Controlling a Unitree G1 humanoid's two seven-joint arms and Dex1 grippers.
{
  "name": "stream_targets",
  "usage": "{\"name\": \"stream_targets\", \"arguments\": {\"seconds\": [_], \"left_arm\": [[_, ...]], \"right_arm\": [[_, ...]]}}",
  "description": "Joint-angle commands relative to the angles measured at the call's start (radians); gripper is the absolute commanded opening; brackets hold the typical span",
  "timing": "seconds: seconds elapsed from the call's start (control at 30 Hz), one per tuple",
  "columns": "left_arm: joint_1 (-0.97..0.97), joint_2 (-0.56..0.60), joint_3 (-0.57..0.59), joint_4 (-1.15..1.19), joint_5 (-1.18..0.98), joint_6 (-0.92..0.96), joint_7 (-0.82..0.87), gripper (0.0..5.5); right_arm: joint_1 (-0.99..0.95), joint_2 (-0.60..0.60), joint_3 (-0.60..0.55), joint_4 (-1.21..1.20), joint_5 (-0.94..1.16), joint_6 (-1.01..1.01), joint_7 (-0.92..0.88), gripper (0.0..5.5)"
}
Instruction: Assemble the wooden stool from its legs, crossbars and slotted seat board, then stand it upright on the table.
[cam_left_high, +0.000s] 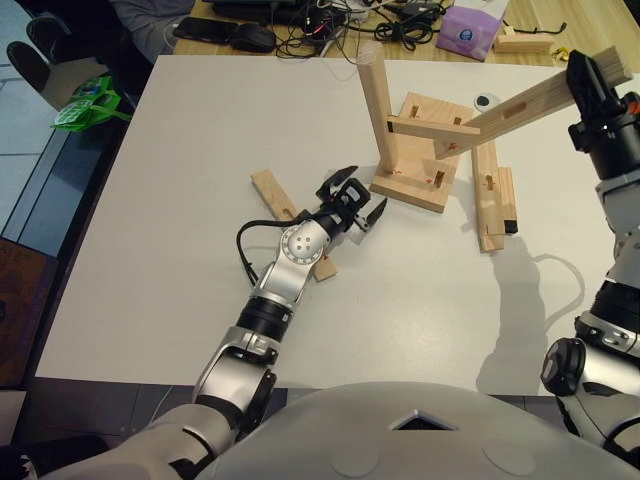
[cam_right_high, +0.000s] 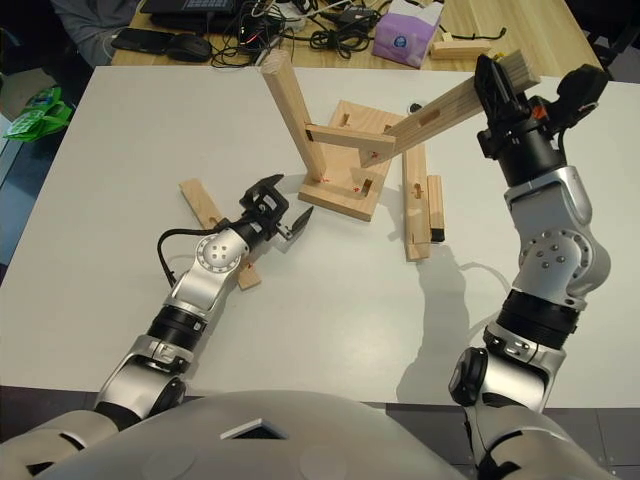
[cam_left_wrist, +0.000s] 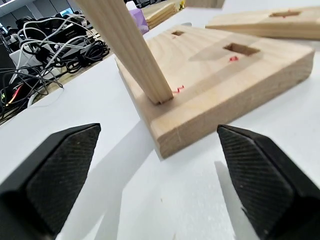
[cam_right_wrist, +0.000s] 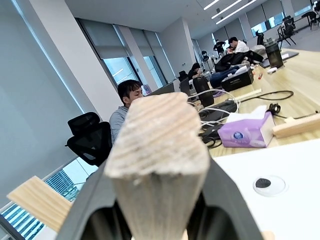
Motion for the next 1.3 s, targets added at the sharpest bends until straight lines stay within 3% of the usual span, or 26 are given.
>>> {"name": "stream_targets", "arguments": {"seconds": [0.03,0.17,0.33,0.47,0.57,0.73,0.97,1.3], "left_arm": [[-0.056,-0.037,0.031,0.032,-0.060,0.023,-0.015,4.32],[-0.038,-0.079,0.056,0.004,-0.165,0.144,-0.075,4.32],[-0.079,-0.137,0.113,0.059,-0.169,0.229,0.067,4.32],[-0.111,-0.177,0.147,0.073,-0.178,0.231,0.146,4.32],[-0.113,-0.208,0.135,0.032,-0.202,0.258,0.120,3.83],[-0.124,-0.201,0.114,0.001,-0.197,0.293,0.088,3.81],[-0.233,-0.265,0.148,0.202,-0.191,0.240,0.180,3.81],[-0.290,-0.277,0.143,0.385,-0.157,0.189,0.225,2.43]], "right_arm": [[0.014,0.030,0.023,0.047,-0.024,-0.027,0.020,1.00],[0.030,0.048,0.036,0.043,-0.044,-0.044,0.025,1.00],[0.026,0.057,0.029,0.030,-0.045,-0.066,0.013,1.00],[0.018,0.048,0.017,0.037,-0.056,-0.073,0.013,1.00],[0.017,0.048,0.016,0.038,-0.063,-0.078,0.010,1.00],[0.016,0.054,0.011,0.035,-0.069,-0.085,-0.002,1.00],[0.019,0.061,0.027,0.019,-0.074,-0.089,-0.007,1.00],[0.015,0.070,0.028,-0.005,-0.069,-0.089,-0.025,1.00]]}}
